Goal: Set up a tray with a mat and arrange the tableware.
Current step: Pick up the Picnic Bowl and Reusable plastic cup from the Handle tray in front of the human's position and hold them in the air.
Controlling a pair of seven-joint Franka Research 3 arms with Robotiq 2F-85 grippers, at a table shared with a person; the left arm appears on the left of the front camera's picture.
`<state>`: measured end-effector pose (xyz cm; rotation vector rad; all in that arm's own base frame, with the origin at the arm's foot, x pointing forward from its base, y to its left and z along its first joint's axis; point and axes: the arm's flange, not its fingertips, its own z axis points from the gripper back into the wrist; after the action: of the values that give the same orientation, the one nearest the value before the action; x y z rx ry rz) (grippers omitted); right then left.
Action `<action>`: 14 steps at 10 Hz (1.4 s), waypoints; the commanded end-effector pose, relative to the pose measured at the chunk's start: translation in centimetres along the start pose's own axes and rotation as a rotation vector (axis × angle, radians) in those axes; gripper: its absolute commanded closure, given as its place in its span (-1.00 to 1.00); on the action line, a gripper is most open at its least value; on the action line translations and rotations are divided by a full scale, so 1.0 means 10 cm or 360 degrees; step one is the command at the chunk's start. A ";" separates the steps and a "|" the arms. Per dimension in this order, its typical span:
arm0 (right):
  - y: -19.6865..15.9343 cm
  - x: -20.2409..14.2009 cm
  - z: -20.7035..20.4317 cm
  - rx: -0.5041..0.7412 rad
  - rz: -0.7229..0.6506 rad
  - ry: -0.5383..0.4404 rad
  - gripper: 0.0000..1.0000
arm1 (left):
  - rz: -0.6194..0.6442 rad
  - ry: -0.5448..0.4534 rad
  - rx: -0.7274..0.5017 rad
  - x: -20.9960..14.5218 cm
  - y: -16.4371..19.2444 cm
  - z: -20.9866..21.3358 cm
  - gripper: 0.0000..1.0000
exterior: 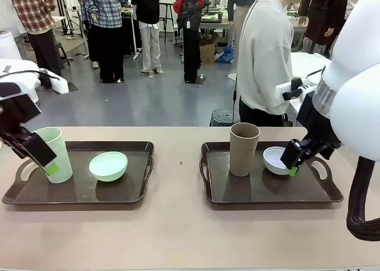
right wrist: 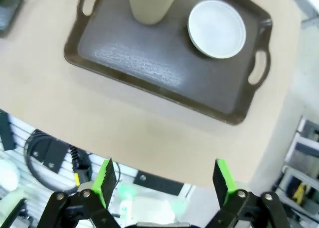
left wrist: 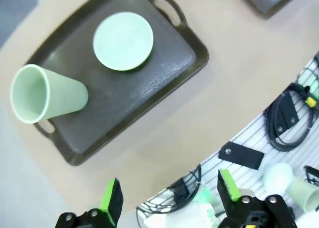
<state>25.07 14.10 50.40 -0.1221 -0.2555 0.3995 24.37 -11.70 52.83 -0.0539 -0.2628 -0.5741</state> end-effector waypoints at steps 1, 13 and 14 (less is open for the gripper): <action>0.00 0.07 -0.05 0.0011 0.0027 -0.0022 -1.00 | -0.0017 0.0055 -0.0020 0.07 0.01 -0.15 -1.00; -2.01 -0.84 0.46 0.1202 -0.0785 -0.0476 -1.00 | 0.0619 -0.0420 -0.1008 -0.27 1.60 0.27 -1.00; -2.17 -0.93 0.47 0.1268 -0.0814 -0.0494 -1.00 | 0.0681 -0.0482 -0.1062 -0.44 1.76 0.29 -1.00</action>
<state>23.18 -8.18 56.52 0.7283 -0.4210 -0.0257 30.06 4.35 55.13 -0.7707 -0.3056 -0.2161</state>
